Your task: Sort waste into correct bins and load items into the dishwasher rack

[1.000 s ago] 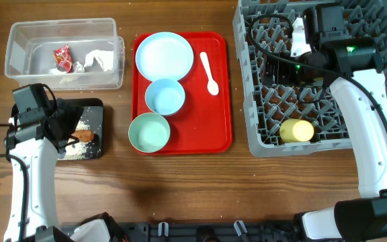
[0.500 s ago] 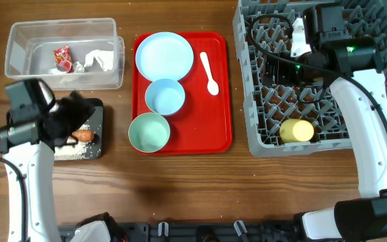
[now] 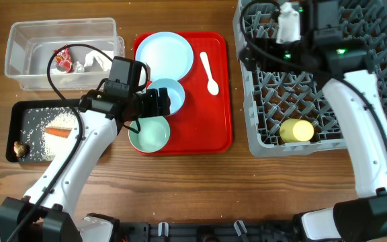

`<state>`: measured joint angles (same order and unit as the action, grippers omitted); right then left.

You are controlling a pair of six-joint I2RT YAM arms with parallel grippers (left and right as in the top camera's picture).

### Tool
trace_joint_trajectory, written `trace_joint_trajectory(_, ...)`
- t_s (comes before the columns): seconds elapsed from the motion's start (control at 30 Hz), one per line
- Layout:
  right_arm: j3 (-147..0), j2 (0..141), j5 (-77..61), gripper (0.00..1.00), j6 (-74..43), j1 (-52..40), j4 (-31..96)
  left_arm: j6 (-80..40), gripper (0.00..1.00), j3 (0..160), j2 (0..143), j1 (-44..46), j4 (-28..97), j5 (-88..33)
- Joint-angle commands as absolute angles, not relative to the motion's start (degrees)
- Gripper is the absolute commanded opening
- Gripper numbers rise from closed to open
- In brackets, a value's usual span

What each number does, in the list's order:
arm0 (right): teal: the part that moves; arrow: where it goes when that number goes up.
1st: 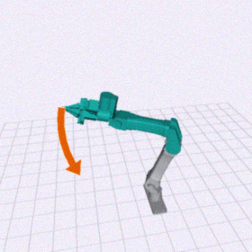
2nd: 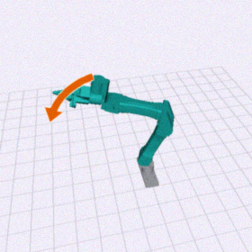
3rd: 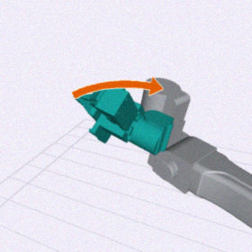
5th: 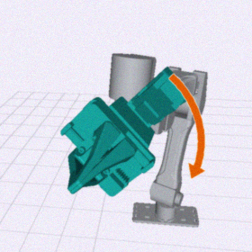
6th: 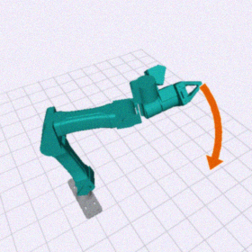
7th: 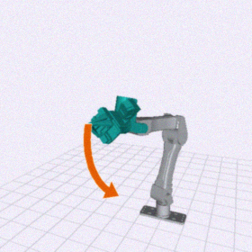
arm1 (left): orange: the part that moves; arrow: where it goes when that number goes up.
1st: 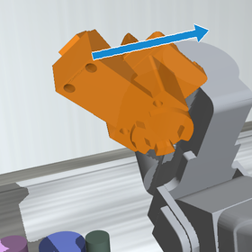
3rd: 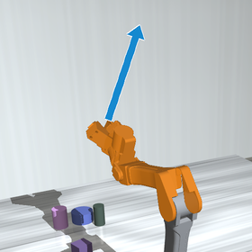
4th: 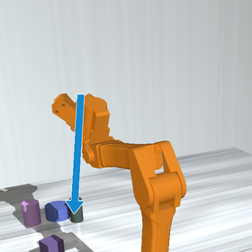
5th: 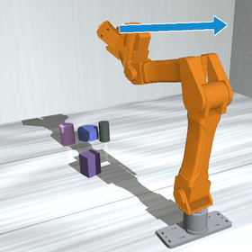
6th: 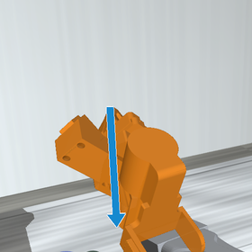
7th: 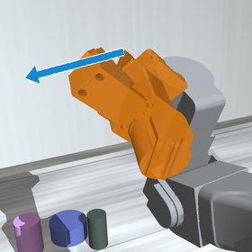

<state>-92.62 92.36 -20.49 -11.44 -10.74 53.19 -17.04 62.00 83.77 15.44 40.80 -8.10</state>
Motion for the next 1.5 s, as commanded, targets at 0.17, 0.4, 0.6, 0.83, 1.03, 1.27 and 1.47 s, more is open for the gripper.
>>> trace_joint_trajectory(0.17,-89.1,103.11,-15.31,0.85,-27.38,-28.86,37.98,-18.76,0.93,65.71,79.09,10.74,42.3,-3.9)
trace_joint_trajectory(0.4,-89.1,117.43,-13.67,0.6,-33.12,-32.47,34.52,-21.5,0.9,65.69,78.96,2.87,47.9,-2.92)
trace_joint_trajectory(0.6,-89.12,122.96,-14.15,0.37,-36.21,-32.45,33.74,-21.45,1.0,65.69,78.96,2.28,47.88,-2.87)
trace_joint_trajectory(0.83,-89.12,123.0,-14.11,0.05,-36.36,-32.38,33.32,-21.47,1.0,65.69,78.96,2.28,47.86,-2.9)
trace_joint_trajectory(1.03,-90.3,118.67,-13.63,0.04,-32.38,-29.45,36.01,-21.45,1.0,65.69,78.96,2.28,47.86,-2.9)
trace_joint_trajectory(1.27,-94.72,94.63,11.92,0.04,-23.24,-18.15,44.88,-21.45,1.0,65.69,78.96,2.28,47.86,-2.9)
trace_joint_trajectory(1.47,-94.65,93.8,54.08,0.04,-0.82,-15.84,30.5,-21.45,1.0,65.69,78.96,2.28,47.88,-2.9)
